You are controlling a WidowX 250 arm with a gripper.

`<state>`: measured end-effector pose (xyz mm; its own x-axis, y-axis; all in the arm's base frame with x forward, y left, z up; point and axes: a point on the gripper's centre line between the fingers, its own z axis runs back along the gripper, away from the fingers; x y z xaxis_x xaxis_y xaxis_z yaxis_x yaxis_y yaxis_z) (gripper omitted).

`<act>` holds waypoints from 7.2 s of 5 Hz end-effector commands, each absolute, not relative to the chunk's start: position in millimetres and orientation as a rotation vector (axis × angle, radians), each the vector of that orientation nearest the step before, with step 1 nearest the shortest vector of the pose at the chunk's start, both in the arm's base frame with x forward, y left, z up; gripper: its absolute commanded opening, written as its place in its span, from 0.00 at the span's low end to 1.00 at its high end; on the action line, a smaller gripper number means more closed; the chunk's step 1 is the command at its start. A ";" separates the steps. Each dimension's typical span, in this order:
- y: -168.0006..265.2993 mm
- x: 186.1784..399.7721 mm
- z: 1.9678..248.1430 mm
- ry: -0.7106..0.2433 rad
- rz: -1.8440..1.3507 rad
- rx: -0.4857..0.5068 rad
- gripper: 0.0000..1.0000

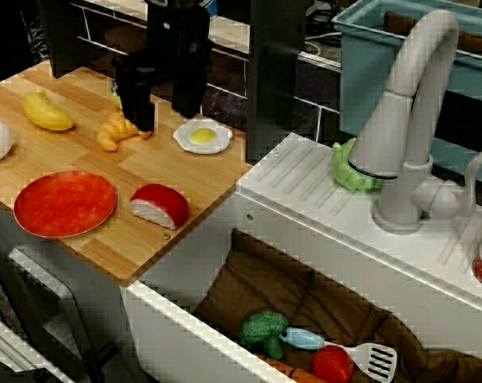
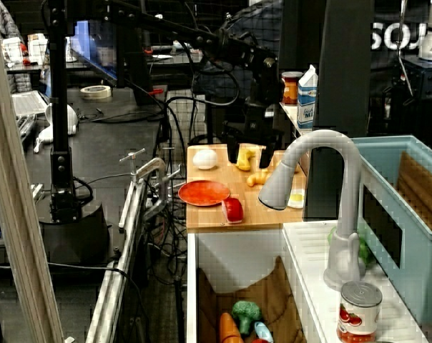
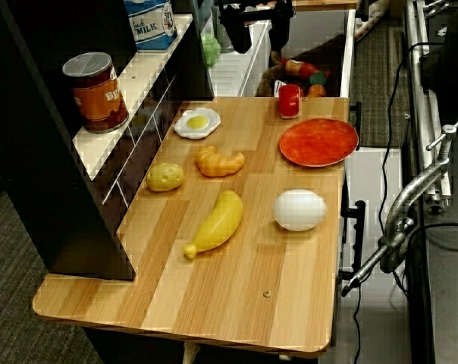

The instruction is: Put sushi on plate

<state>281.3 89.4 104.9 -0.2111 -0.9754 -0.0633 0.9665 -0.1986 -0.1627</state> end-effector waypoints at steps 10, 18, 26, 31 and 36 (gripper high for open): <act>94.4 240.1 64.8 0.005 -1.538 -0.076 1.00; 68.4 259.5 52.4 -0.016 -1.471 -0.073 1.00; 82.6 272.5 78.1 0.060 -1.518 -0.079 0.00; 183.2 267.1 105.4 0.231 -1.860 -0.138 0.00; 180.1 193.0 87.5 0.273 -1.962 -0.093 1.00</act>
